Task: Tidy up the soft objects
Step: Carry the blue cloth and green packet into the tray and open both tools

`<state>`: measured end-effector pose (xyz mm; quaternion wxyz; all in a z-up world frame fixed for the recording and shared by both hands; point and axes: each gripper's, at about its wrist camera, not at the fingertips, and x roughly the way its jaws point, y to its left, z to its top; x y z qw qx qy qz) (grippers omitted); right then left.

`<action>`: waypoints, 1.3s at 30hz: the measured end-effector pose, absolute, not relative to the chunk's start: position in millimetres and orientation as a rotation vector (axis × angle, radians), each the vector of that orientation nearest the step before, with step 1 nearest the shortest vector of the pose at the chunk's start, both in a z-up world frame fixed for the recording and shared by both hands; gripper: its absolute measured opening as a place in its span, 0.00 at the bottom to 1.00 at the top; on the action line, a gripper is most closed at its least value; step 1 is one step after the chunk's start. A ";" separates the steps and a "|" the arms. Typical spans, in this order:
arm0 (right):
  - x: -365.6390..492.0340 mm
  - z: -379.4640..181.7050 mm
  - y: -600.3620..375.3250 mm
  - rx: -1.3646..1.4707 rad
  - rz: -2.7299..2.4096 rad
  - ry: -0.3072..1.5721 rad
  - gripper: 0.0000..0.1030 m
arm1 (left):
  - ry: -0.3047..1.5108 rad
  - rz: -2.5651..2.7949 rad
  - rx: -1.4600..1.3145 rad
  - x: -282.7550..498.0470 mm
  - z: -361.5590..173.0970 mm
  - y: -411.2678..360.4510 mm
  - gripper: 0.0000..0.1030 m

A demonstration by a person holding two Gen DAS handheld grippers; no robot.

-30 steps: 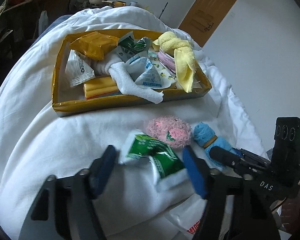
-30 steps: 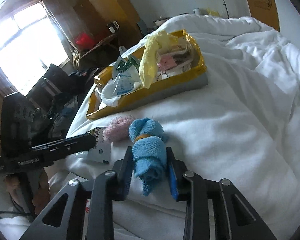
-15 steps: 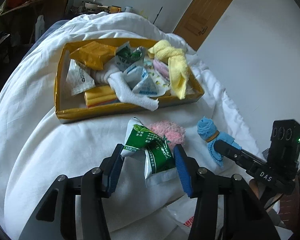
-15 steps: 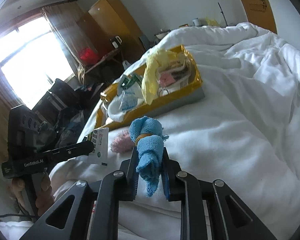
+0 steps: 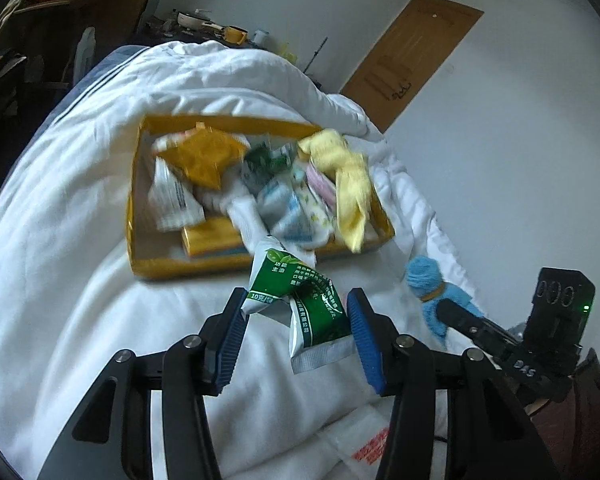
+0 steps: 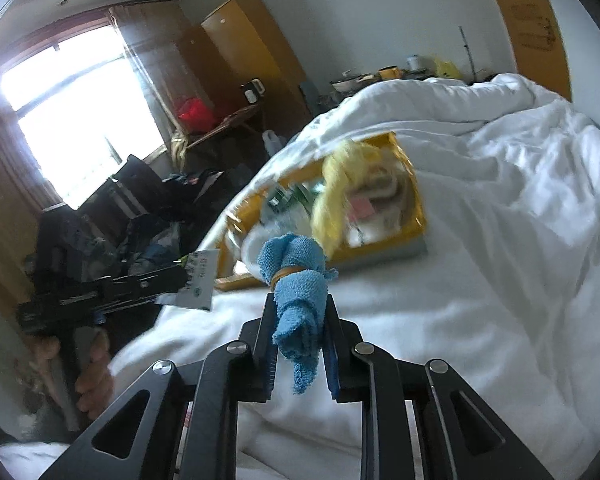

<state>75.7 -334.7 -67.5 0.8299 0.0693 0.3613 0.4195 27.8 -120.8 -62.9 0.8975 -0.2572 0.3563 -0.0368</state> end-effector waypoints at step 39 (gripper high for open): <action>190.7 -95.3 -209.0 0.067 0.678 0.999 0.23 | 0.803 0.036 -0.628 103.4 -113.3 -60.9 0.56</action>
